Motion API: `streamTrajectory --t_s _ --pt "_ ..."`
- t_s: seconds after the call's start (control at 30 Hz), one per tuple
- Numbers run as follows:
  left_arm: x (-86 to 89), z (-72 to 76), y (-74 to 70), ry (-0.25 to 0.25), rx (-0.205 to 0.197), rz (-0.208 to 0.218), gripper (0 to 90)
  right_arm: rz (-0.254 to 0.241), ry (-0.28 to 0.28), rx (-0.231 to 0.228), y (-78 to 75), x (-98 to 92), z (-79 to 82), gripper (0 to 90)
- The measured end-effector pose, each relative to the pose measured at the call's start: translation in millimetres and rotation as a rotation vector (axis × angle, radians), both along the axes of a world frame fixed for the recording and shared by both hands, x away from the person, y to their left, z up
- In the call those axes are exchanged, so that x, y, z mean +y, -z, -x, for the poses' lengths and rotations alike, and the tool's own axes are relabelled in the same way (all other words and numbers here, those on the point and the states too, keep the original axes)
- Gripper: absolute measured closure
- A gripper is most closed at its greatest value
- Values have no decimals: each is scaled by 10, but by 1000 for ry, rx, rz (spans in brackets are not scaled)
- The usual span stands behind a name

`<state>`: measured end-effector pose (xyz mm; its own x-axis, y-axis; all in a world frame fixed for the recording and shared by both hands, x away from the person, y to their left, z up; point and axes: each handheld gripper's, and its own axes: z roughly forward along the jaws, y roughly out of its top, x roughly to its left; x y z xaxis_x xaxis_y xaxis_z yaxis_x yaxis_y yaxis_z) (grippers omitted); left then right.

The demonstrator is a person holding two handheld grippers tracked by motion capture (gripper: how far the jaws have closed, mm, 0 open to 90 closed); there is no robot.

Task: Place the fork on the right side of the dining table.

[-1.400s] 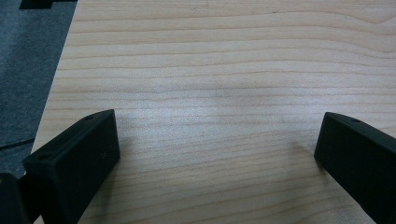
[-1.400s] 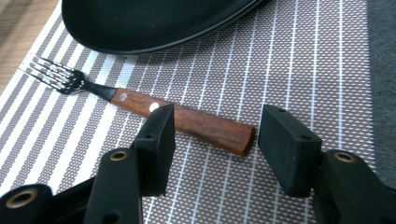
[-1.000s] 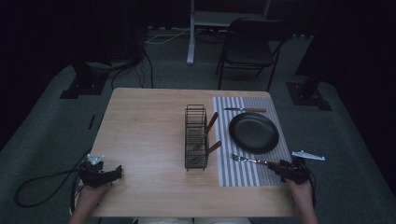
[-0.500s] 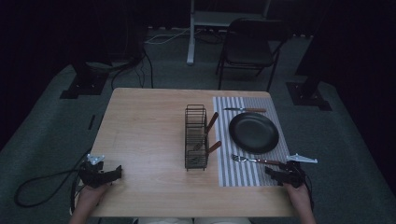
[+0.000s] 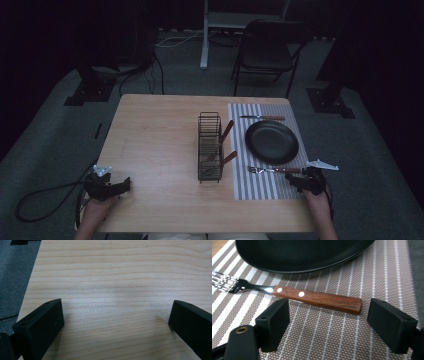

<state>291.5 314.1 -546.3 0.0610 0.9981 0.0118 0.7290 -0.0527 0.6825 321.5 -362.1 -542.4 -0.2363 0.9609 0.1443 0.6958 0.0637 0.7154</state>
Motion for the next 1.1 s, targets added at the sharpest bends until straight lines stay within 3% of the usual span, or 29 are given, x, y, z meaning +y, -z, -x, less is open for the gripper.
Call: streamTrajectory --t_s 0.13,0.23,0.4,0.5,0.63,0.73,1.1 --pt "0 0 0 0 0 0 2 29 46 -38 -3 53 124 160" --pt "0 0 0 -1 0 0 2 53 62 -42 25 106 206 141" --pt "-2 -1 1 -2 -1 2 2 53 75 -57 29 192 340 140" --pt "-2 -1 1 -2 -2 3 2 60 111 -66 30 288 454 136" --pt "-2 -1 0 -2 0 2 2 84 108 -56 47 414 539 128" --pt "-2 -1 -1 -1 0 1 2 133 116 -51 68 484 552 125" --pt "-1 -1 0 -1 -1 0 2 161 177 -37 74 515 554 120"
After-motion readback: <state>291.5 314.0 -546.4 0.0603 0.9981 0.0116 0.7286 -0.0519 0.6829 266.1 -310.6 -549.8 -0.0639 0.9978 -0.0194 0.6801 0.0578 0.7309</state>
